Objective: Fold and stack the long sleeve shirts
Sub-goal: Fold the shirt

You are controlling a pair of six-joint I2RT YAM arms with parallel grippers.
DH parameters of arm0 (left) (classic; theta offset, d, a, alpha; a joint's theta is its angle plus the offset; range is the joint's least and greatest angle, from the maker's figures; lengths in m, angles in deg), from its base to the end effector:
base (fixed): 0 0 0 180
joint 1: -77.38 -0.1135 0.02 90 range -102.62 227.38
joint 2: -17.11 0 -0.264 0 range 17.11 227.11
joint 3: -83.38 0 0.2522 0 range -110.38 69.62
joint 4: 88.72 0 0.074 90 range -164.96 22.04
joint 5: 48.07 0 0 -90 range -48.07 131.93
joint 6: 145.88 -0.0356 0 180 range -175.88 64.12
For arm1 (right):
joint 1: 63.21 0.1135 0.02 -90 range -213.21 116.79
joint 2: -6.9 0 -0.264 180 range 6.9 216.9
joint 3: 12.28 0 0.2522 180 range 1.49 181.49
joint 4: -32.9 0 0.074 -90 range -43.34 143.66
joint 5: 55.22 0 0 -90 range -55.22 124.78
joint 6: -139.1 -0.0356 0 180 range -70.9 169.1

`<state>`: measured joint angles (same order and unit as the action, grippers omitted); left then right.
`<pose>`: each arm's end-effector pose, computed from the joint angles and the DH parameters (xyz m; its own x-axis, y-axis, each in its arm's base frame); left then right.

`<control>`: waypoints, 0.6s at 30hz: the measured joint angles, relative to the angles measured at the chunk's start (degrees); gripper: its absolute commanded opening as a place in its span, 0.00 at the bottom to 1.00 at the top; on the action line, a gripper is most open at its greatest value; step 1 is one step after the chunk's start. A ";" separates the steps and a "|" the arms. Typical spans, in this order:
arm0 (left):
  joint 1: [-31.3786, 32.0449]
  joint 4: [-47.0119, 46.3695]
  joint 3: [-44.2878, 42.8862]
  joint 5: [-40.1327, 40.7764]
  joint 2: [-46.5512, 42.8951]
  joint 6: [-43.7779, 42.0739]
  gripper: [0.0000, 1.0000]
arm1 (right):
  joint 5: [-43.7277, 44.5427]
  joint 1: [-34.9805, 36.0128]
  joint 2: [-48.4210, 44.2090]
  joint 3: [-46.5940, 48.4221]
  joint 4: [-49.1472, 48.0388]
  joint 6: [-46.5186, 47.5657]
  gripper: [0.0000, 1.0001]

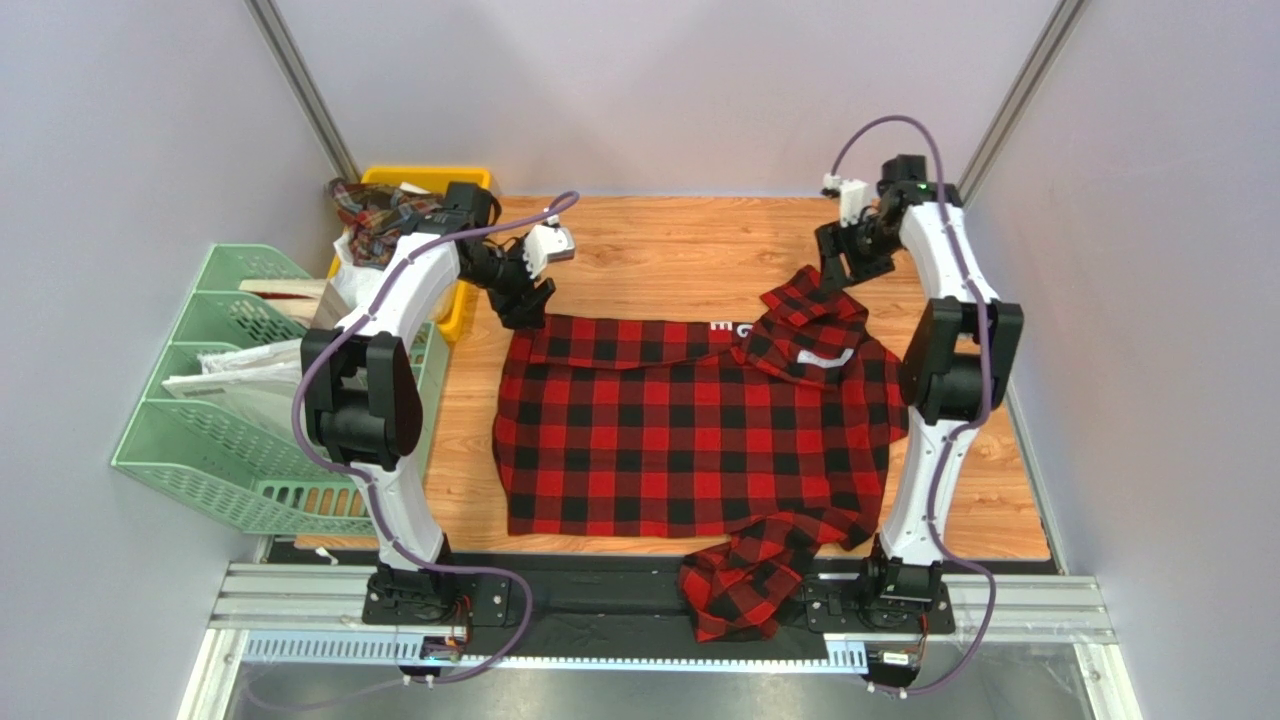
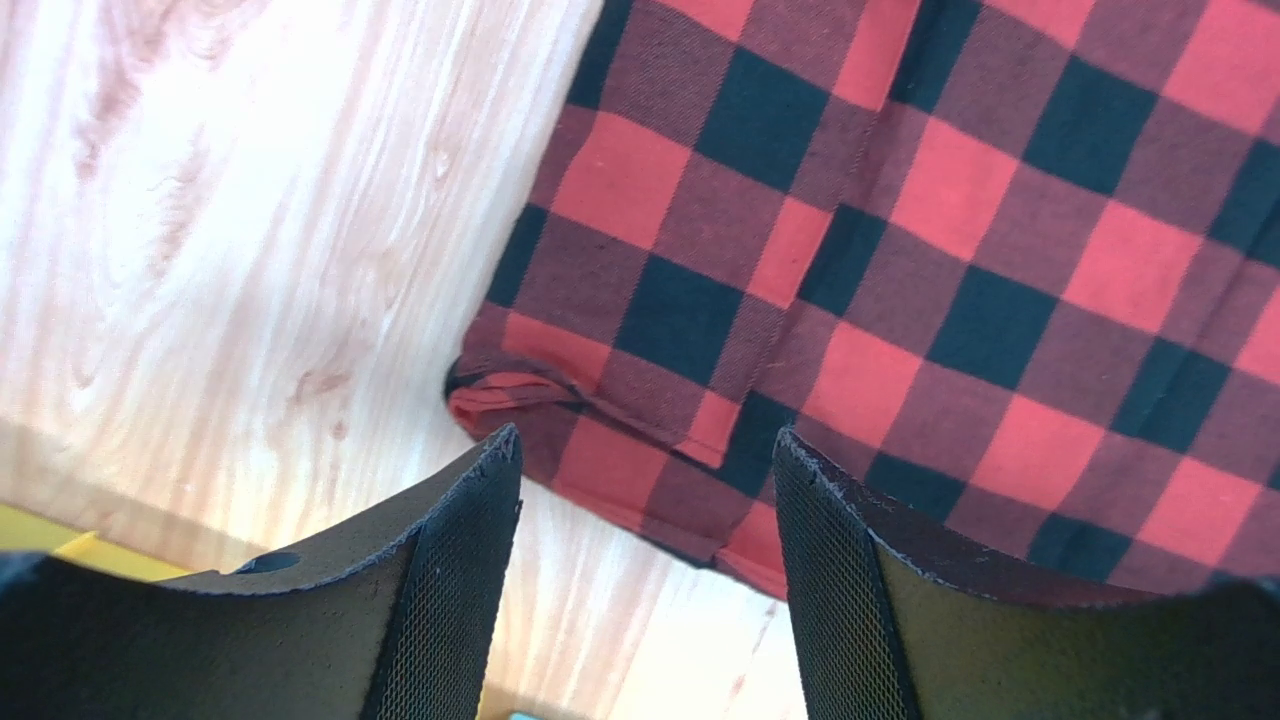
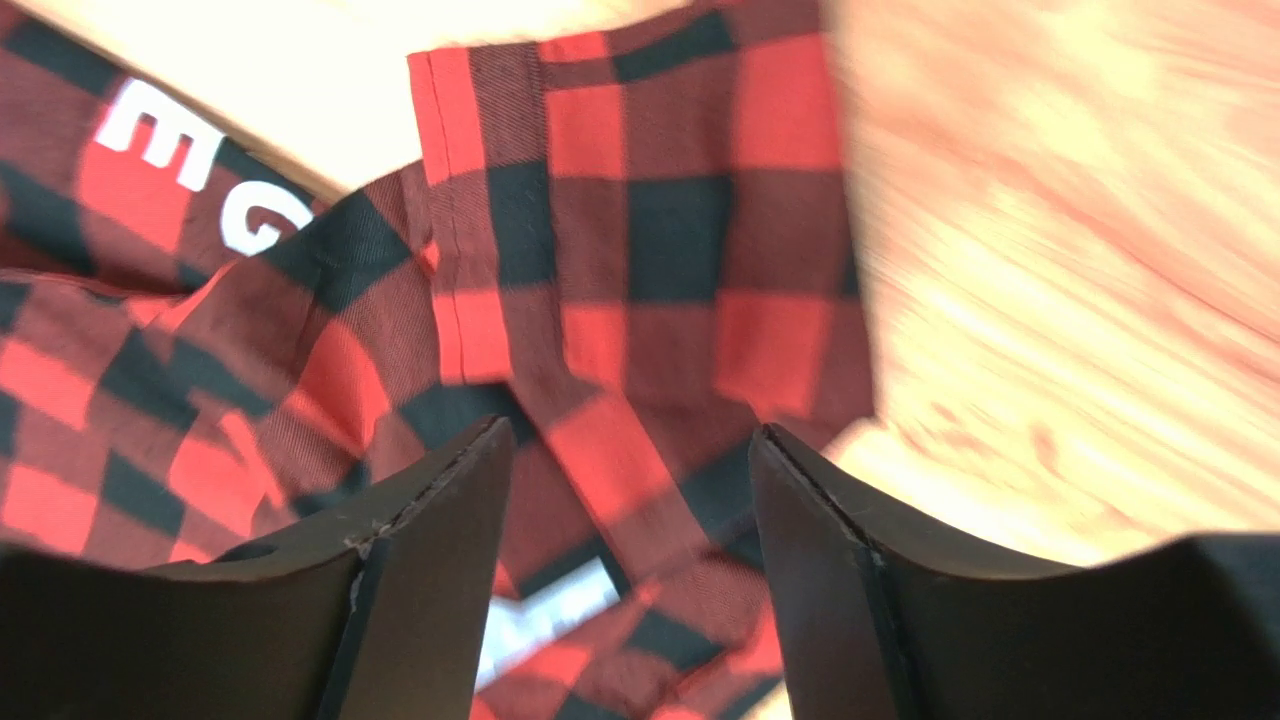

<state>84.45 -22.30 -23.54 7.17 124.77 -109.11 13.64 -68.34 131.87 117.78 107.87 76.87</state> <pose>0.3869 -0.0684 0.2666 -0.2905 0.6992 -0.6533 0.9246 0.3809 -0.0036 0.4587 -0.0283 0.2515 -0.8088 -0.3637 -0.4621 -0.4713 0.8709 0.1394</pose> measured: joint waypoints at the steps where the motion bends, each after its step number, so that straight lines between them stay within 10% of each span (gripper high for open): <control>1: -0.02 0.09 0.00 -0.26 0.00 0.52 0.69 | 0.74 0.87 1.03 0.17 -0.07 0.04 0.70; 14: -0.02 0.31 0.46 -1.27 0.00 2.95 0.70 | 9.25 9.77 9.79 2.36 -1.22 2.27 0.69; 18: 0.00 0.76 0.63 -1.27 0.00 2.95 0.70 | 11.21 10.12 11.61 3.17 -1.66 2.69 0.44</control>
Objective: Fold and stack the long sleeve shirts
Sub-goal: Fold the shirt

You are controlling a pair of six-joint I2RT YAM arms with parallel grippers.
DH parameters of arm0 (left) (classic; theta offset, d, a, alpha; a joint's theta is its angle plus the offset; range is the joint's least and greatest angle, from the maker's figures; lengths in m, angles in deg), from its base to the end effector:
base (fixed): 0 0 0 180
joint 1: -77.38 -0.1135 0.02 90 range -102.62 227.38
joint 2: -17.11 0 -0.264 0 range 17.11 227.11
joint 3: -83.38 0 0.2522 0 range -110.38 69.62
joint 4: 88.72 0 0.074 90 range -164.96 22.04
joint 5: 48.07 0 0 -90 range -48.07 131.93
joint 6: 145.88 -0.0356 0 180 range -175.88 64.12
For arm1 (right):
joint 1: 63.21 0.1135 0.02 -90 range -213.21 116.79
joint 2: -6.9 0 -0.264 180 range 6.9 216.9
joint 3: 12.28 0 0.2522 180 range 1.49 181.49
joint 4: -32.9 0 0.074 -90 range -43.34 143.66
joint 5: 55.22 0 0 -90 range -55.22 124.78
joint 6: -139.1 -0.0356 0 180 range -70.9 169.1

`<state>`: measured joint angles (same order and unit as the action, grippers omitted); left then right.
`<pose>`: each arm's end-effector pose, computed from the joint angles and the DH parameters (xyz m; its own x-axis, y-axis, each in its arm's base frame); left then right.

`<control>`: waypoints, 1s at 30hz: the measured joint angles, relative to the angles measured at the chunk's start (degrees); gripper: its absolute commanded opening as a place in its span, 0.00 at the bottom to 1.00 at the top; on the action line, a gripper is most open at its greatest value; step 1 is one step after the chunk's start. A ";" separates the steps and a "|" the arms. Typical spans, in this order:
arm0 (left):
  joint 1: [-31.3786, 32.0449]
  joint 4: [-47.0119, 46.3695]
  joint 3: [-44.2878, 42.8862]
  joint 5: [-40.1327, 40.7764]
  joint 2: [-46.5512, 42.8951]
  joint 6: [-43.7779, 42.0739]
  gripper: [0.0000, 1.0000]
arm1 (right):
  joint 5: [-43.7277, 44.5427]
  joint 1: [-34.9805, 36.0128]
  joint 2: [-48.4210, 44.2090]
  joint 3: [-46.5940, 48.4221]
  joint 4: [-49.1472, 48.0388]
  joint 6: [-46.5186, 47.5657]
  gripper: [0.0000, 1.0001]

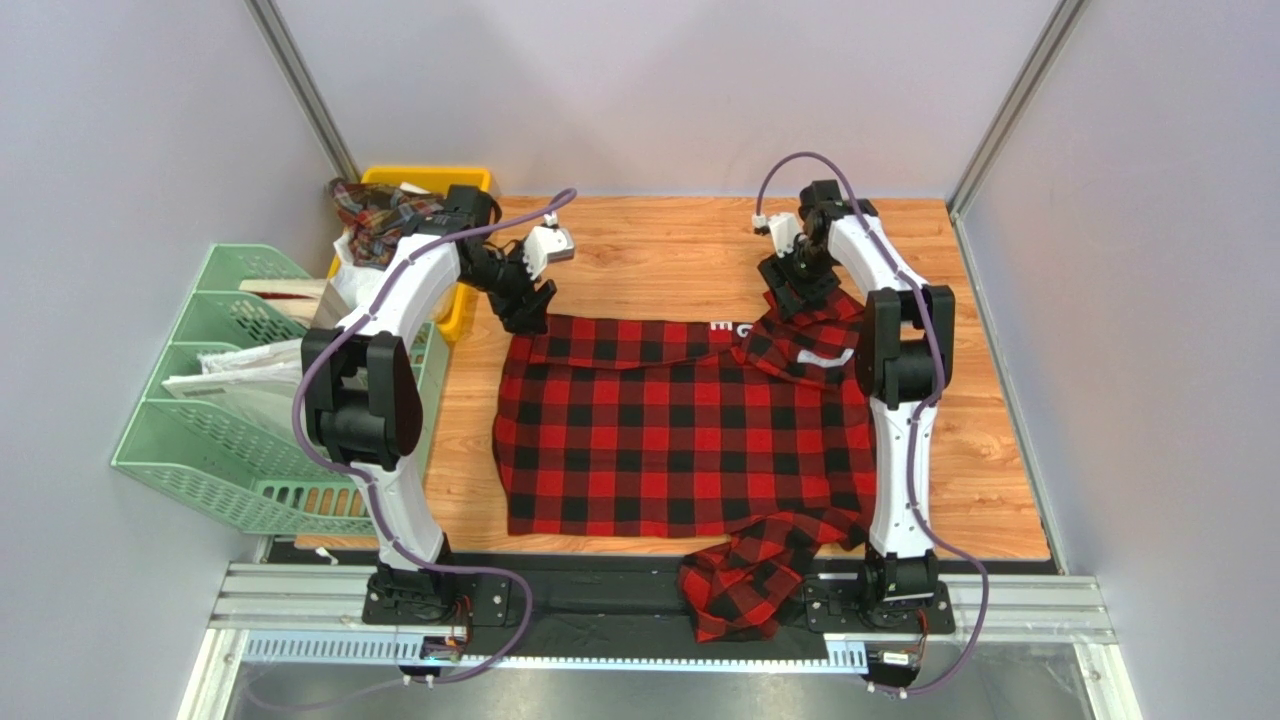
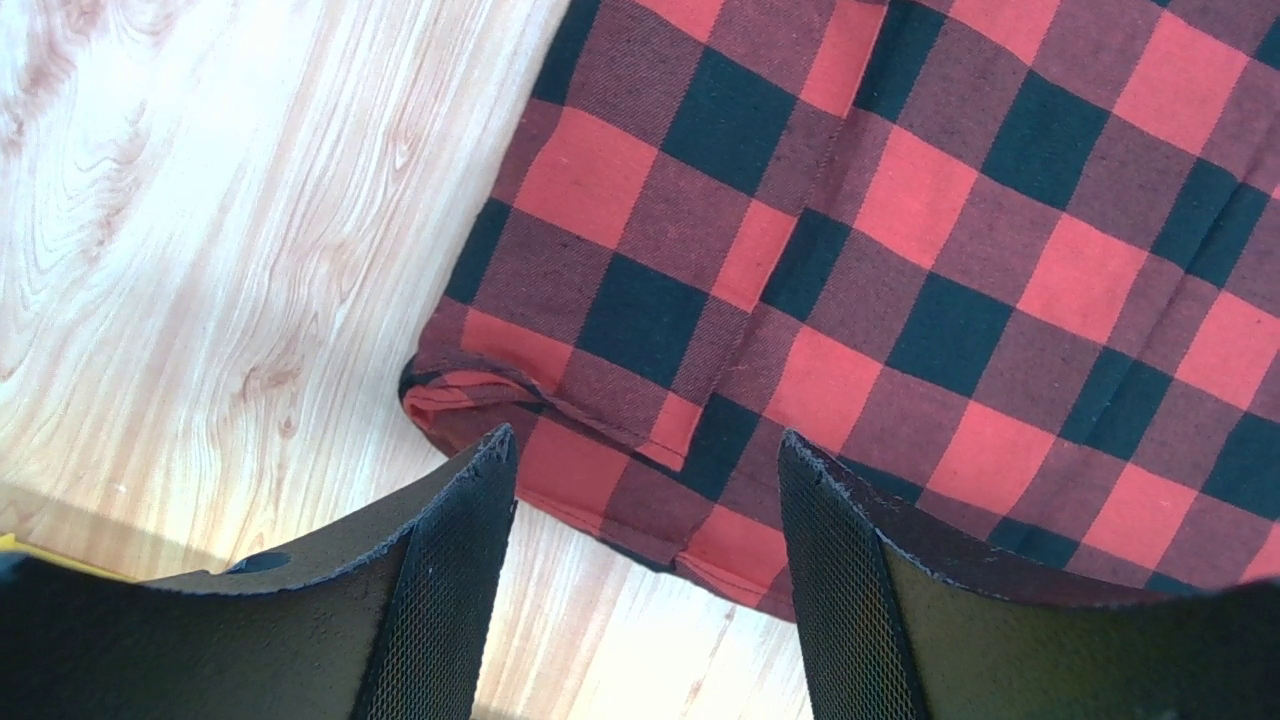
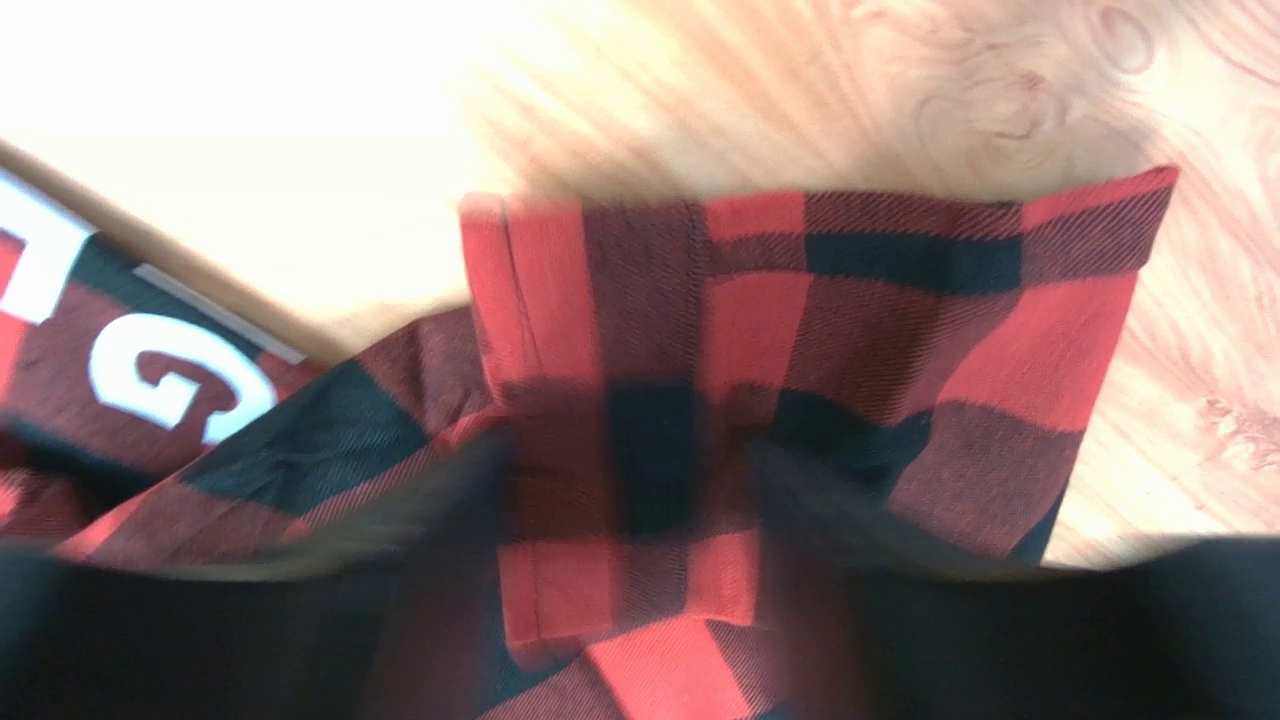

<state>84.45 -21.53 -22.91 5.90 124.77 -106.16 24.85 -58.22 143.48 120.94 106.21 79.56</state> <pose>0.3842 -0.0688 0.2634 -0.3496 0.6702 -0.6547 0.9105 0.4078 -0.0687 0.4863 0.0486 0.1740 -0.7721 -0.5687 -0.2838 -0.5994 0.8000 0.0278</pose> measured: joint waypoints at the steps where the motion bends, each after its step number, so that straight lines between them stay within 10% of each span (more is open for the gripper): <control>1: 0.00 0.07 0.00 0.02 0.00 0.00 0.70 | 0.48 0.02 0.33 0.24 -0.15 0.09 0.29; 8: -0.02 0.44 0.00 0.04 0.00 0.00 0.70 | 2.36 0.07 0.72 0.85 -0.46 0.87 0.00; 19: -1.16 0.33 0.37 -3.91 -2.49 1.22 0.86 | -0.76 0.07 -10.03 1.14 6.10 1.88 0.00; 30: -1.90 -4.79 6.75 -14.62 -34.25 1.55 0.94 | -18.88 1.77 -41.33 -10.08 15.32 1.77 0.00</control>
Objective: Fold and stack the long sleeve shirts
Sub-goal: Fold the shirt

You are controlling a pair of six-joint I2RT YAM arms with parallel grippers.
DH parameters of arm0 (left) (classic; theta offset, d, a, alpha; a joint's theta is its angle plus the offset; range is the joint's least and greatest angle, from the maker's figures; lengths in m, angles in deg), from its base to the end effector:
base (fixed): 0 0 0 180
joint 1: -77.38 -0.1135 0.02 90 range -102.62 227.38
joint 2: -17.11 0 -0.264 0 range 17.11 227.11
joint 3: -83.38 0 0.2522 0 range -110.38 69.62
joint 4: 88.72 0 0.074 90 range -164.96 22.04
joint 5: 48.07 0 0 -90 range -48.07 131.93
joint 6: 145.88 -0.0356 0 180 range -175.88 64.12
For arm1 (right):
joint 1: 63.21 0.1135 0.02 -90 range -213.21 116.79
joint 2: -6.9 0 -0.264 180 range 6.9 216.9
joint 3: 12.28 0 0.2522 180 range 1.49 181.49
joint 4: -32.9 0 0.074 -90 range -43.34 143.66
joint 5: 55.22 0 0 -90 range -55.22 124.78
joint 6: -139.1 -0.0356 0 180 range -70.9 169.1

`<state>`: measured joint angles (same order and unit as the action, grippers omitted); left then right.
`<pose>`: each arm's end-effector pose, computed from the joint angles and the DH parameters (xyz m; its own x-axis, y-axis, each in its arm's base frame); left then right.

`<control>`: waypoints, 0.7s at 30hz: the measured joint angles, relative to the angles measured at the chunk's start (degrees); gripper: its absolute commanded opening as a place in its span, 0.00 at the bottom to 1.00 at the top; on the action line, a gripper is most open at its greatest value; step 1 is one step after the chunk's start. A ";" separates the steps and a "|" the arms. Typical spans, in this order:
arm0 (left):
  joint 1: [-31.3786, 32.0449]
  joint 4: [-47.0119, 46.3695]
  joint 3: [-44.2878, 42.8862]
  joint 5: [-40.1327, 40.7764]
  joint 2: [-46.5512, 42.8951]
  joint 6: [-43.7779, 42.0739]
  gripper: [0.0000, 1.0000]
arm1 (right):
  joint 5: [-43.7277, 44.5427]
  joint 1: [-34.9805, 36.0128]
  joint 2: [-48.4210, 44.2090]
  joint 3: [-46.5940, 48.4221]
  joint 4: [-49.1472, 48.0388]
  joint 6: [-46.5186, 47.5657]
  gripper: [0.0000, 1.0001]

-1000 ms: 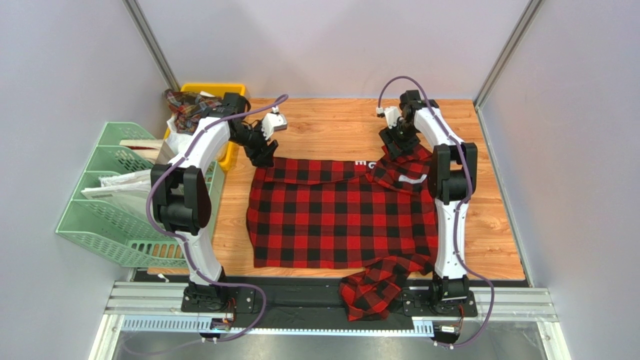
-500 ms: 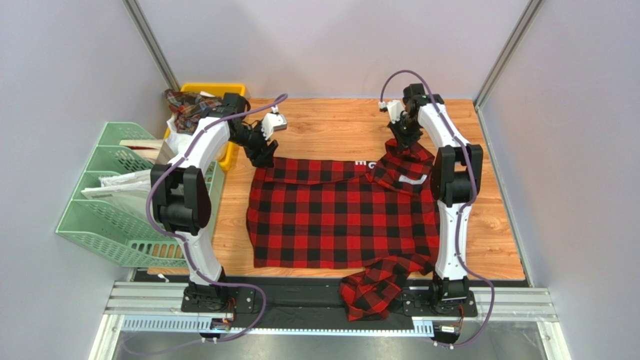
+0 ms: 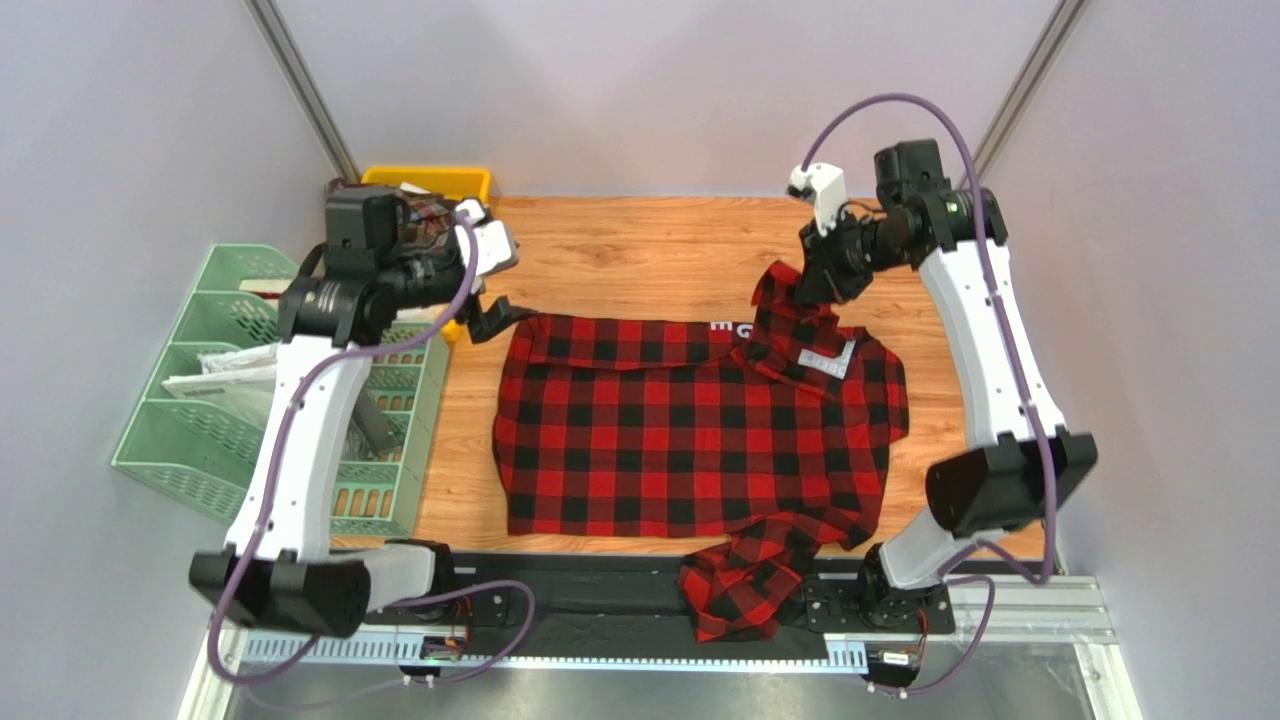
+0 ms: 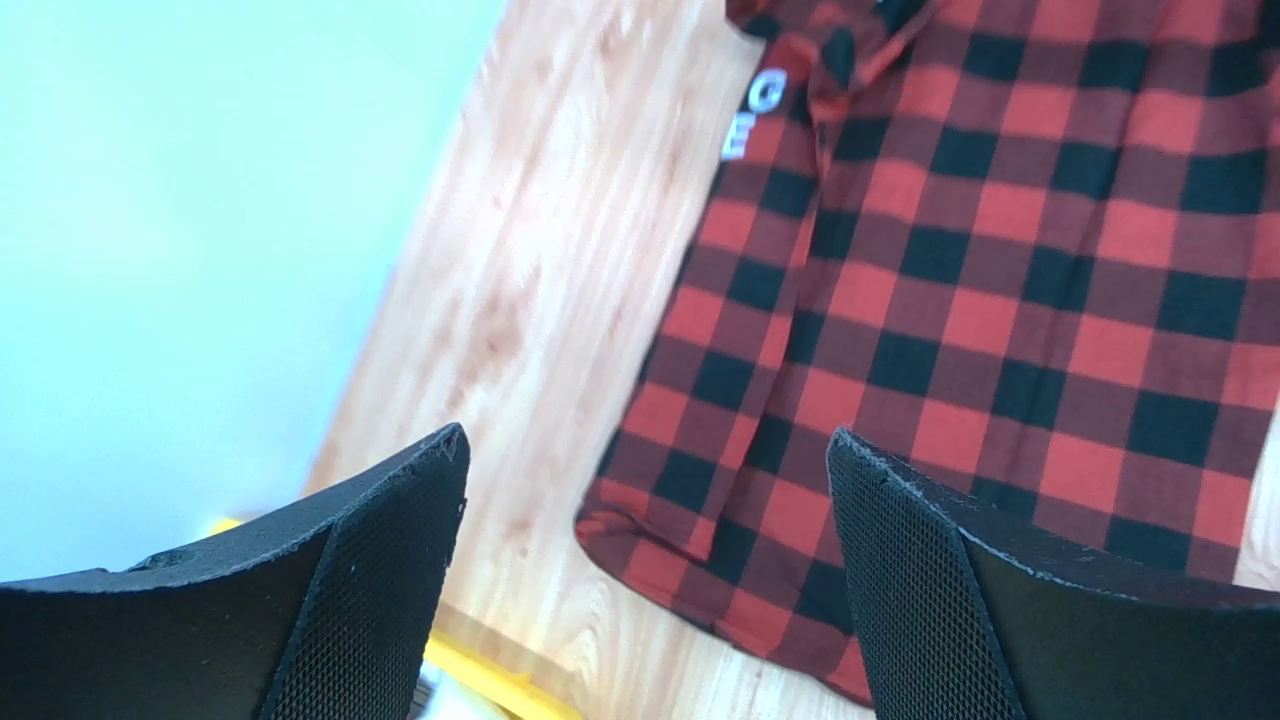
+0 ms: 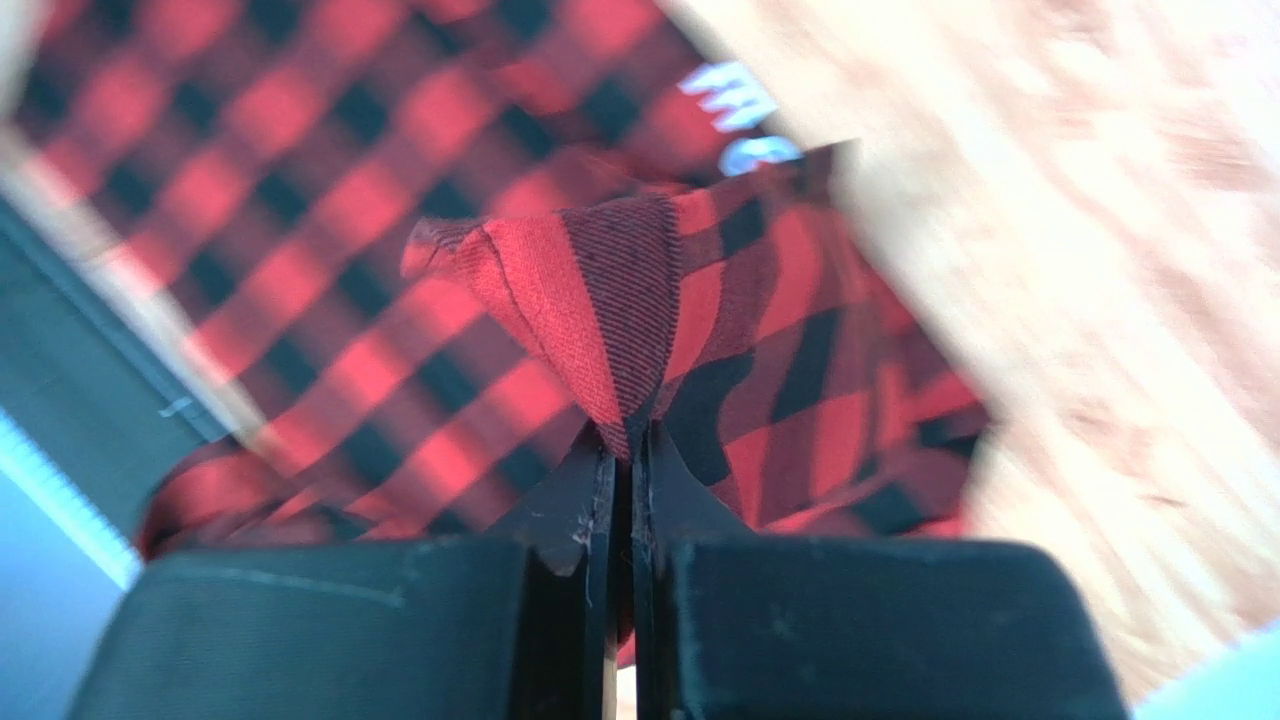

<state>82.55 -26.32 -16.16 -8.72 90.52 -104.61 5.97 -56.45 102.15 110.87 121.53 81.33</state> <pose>0.2454 -0.0498 0.4205 0.1210 0.4676 -0.8756 0.8901 0.3394 0.3042 0.3142 0.0545 0.4026 -0.5530 -0.5361 -0.6378 -0.7472 0.6578 0.0949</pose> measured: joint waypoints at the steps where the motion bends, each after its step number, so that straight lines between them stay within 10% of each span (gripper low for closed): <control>1: 0.11 -0.07 0.57 -0.50 -1.99 -0.07 0.94 | -1.07 0.61 -2.27 -1.99 0.28 -0.02 0.00; 11: 4.22 0.42 15.04 -1.66 -18.62 -1.70 0.94 | -9.38 10.45 -25.79 -25.07 3.08 -1.92 0.00; 21: 11.91 4.11 23.32 -0.87 -26.60 -3.43 0.96 | -18.73 13.20 -28.81 -33.90 3.72 2.67 0.00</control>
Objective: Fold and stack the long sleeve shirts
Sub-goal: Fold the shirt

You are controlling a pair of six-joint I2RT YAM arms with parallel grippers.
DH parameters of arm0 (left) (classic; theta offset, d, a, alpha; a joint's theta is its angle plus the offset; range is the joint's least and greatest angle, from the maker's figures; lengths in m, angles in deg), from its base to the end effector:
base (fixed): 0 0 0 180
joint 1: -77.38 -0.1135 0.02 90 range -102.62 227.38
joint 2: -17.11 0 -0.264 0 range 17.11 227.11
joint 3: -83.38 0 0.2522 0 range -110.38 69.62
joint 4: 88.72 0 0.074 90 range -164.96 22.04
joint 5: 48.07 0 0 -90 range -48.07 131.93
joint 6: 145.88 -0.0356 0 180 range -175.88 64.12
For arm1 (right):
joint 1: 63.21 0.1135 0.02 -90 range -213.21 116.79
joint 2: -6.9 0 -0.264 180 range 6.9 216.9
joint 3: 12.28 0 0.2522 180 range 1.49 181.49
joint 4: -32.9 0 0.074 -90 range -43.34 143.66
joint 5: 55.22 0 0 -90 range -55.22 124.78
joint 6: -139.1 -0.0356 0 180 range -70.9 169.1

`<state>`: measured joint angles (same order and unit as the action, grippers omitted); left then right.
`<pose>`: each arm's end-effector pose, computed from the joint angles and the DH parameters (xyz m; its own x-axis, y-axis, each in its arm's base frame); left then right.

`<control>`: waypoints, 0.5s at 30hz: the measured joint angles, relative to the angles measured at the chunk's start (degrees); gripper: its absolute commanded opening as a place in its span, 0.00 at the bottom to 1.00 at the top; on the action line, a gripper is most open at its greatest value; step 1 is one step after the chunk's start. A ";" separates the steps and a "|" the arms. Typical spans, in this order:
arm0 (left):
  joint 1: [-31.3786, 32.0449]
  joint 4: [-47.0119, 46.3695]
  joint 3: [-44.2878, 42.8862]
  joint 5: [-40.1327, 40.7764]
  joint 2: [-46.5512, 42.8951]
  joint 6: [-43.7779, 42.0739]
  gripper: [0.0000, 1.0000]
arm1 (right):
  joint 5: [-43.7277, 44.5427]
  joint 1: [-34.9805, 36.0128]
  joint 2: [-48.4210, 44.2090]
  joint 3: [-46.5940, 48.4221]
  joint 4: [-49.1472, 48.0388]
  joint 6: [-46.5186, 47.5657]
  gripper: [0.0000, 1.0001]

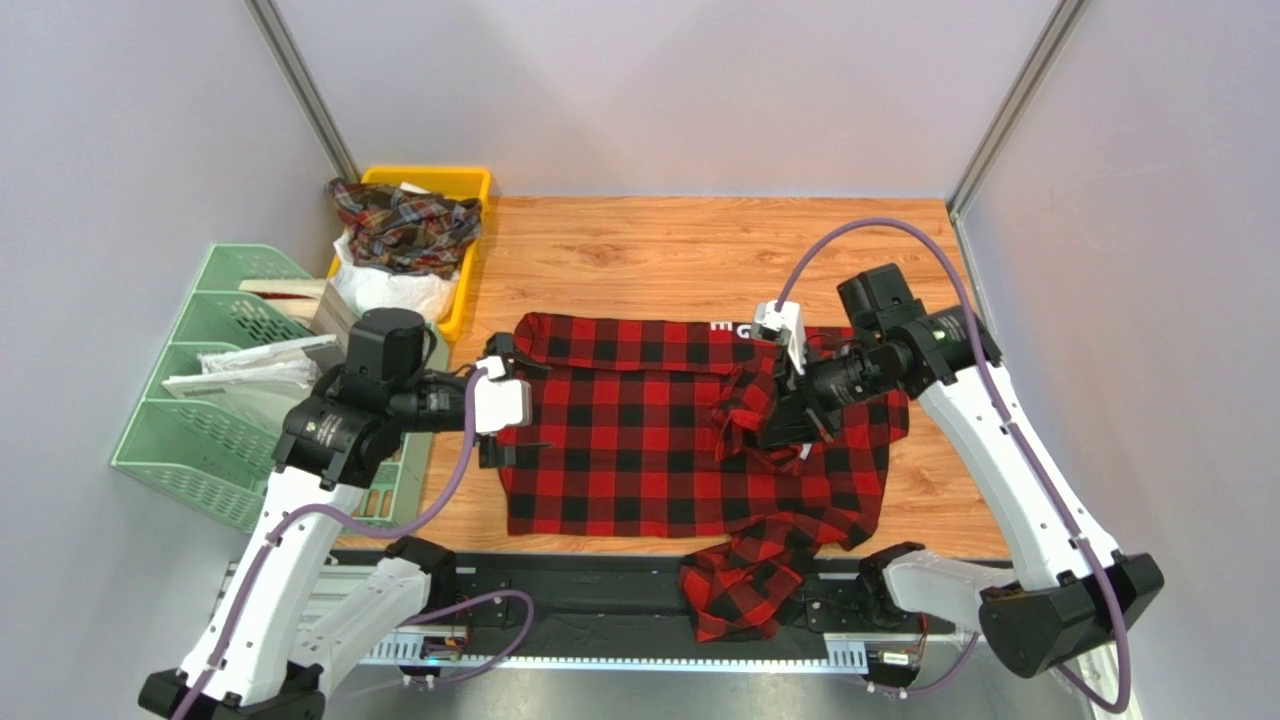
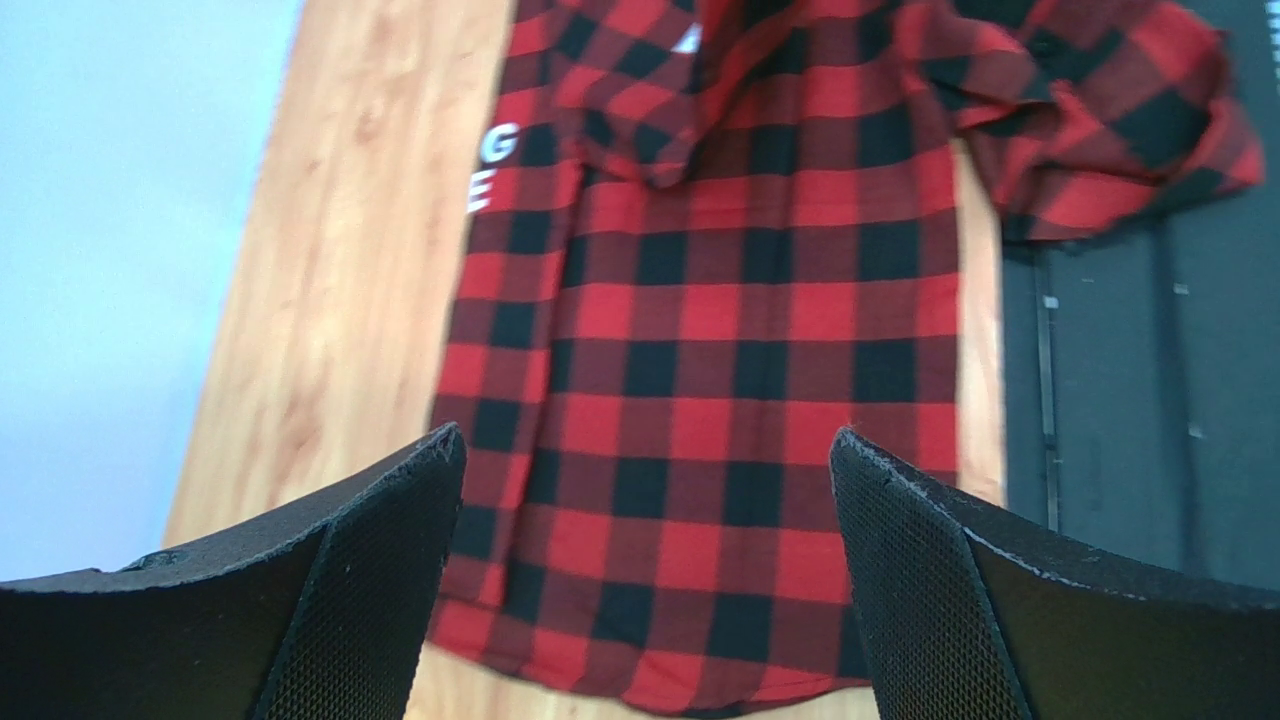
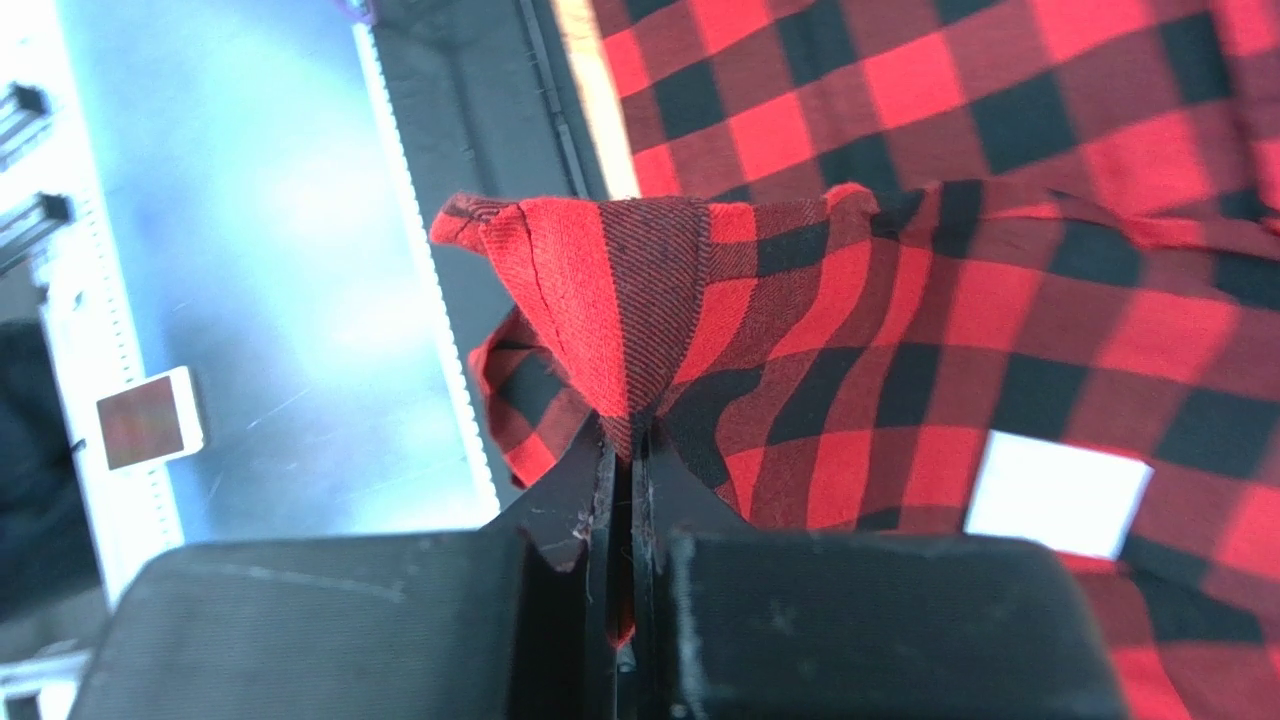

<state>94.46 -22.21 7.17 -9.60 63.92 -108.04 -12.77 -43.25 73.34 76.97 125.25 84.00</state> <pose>0.1215 -0.0665 0.3718 0.2618 0.4335 -0.8623 0.9337 0.1124 0.3400 0.1614 0.0866 0.3614 -0.4517 -0.5749 -0.6822 -0.8916 0.2651 0.3670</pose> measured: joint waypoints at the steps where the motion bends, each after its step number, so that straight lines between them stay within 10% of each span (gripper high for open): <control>1: 1.38 0.09 0.39 0.22 0.26 0.00 0.96 | -0.15 0.57 0.81 -0.11 -0.02 0.07 0.00; 15: 24.68 -25.44 4.57 11.13 12.50 13.46 0.95 | 0.72 2.69 21.44 7.43 -0.90 2.03 0.03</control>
<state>119.14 -47.65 11.73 1.53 76.42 -94.57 -12.04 -40.56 94.78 84.40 124.35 86.03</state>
